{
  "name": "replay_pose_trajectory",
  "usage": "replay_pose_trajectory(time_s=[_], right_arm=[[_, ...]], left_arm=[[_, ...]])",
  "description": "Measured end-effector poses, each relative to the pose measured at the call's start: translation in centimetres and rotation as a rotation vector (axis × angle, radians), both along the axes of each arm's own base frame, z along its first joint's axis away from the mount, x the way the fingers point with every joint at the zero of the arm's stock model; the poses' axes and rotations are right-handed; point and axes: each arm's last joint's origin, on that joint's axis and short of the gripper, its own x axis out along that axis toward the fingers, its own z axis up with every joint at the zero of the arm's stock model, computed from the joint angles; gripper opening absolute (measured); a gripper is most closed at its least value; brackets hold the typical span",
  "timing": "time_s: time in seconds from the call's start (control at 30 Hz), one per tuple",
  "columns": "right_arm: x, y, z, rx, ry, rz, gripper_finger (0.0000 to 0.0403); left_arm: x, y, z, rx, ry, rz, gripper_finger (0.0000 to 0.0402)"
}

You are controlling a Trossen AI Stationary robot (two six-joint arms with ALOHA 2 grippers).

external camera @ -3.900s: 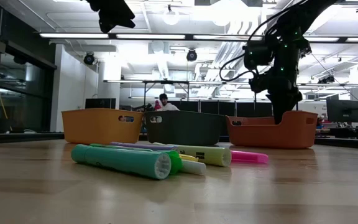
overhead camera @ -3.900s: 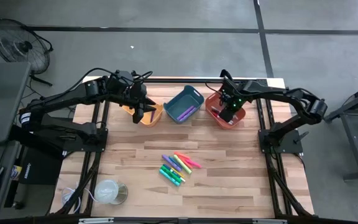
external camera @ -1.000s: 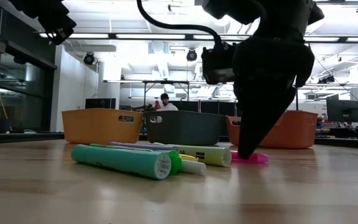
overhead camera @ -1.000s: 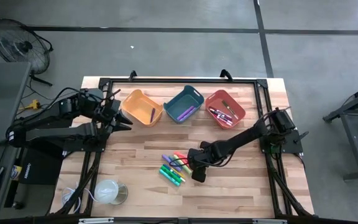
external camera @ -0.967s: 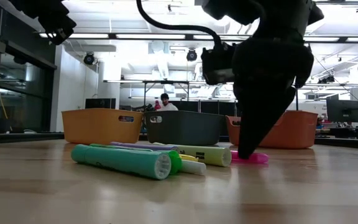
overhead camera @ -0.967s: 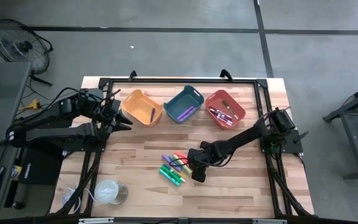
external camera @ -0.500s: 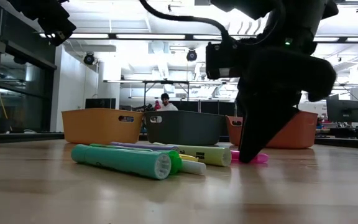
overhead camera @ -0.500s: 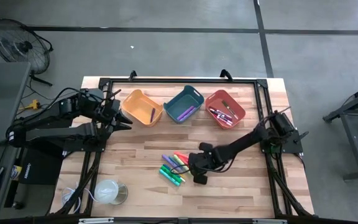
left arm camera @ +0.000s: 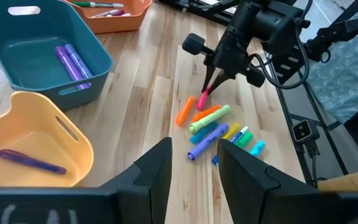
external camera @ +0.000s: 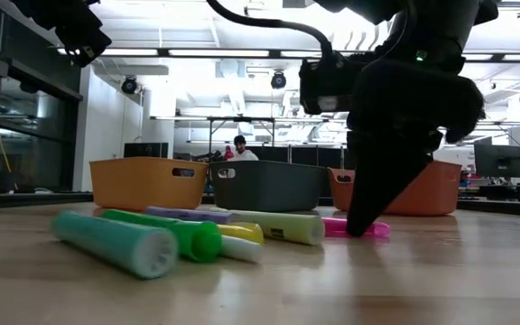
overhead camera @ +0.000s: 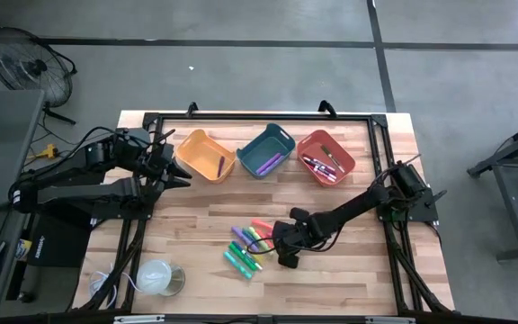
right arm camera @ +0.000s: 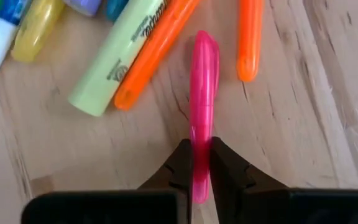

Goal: Pick & Place Markers
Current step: Put the pink pen into the yellow bin

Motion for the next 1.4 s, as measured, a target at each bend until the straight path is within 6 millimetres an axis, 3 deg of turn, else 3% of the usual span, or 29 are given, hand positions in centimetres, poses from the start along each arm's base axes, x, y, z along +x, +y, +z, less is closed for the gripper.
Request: replay_pose_trajectory(time_s=[0.37,0.9,1.4], right_arm=[[0.4,0.0,0.4,-0.020,-0.019,-0.112,0.0023],[1.6,-1.3,4.1,-0.200,0.090,-0.153,0.0023],[5.6,-3.5,10.0,-0.282,-0.089,-0.164,0.0022]], left_arm=[[0.0,0.0,0.0,0.008,0.003,0.015,0.0126],[0.0,0.1,0.0,0.012,0.004,0.022,0.0126],[0.2,0.1,0.5,0.028,-0.046,0.024,0.0126]])
